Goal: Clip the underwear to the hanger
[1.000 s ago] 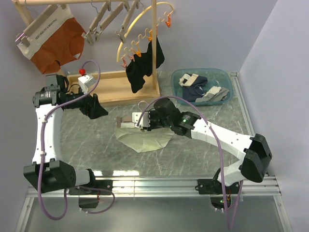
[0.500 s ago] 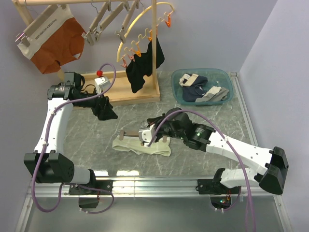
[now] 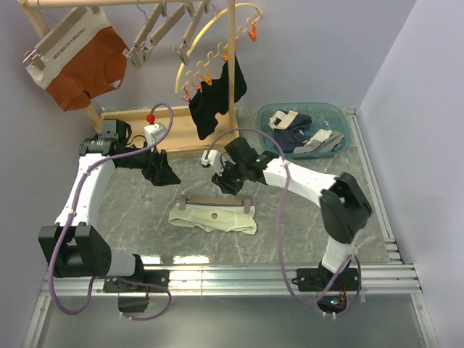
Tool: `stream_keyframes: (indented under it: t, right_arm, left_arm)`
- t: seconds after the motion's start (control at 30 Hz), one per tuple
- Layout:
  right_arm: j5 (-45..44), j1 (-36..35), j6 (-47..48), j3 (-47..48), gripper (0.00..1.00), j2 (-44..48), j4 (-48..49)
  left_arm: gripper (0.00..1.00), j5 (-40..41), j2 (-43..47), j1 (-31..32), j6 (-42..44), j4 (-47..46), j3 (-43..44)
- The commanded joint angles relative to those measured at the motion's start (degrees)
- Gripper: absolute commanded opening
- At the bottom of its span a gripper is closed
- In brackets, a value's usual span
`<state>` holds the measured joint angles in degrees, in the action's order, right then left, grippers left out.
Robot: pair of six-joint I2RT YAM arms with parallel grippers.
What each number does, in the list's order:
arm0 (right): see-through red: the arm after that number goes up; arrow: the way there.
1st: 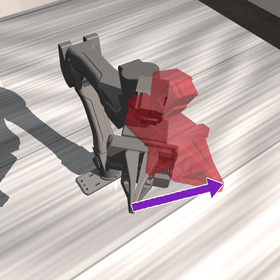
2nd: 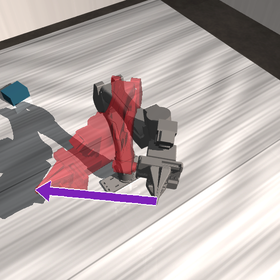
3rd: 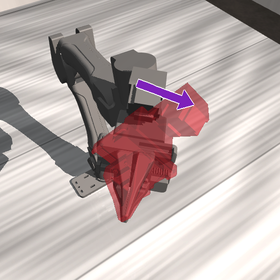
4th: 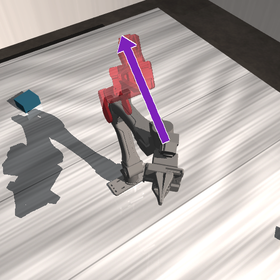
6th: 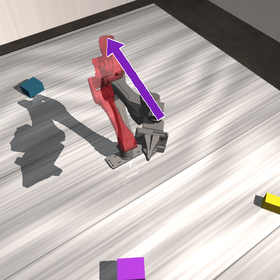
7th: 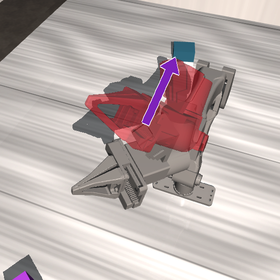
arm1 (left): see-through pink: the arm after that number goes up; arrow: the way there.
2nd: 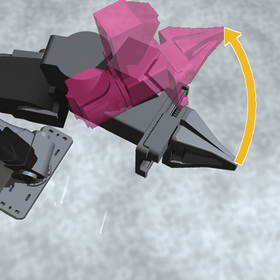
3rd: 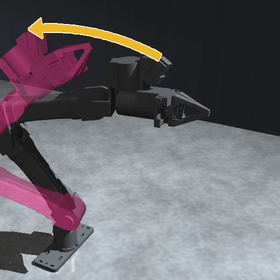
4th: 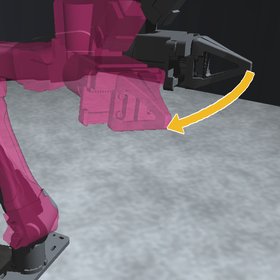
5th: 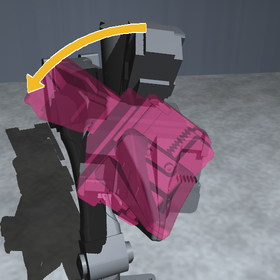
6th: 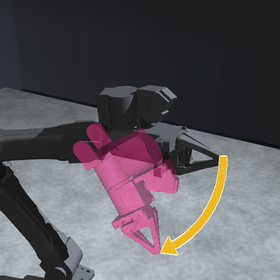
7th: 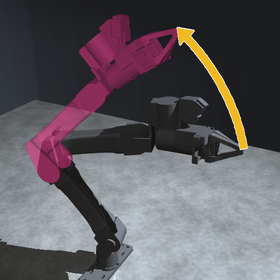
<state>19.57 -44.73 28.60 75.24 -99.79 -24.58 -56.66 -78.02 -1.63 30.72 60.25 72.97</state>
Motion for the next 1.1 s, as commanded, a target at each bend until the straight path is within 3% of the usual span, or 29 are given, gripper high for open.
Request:
stream_keyframes:
  t: [0.0, 0.33, 1.07]
  right_arm:
    - [2.84, 1.92, -7.07, 4.29, 0.44, -4.44, -5.21]
    - [4.6, 2.54, -4.17, 7.9, 0.52, -12.71, -8.29]
    - [1.61, -0.89, -1.88, 8.68, 0.52, -19.47, -11.63]
  left_arm:
    - [0.89, -2.75, 1.82, -0.39, -1.54, -2.68, 0.33]
    - [0.9, -3.28, -0.73, -0.48, -1.01, -2.94, 0.77]
    - [0.91, -3.19, -2.14, -1.36, -1.36, -3.12, 1.47]
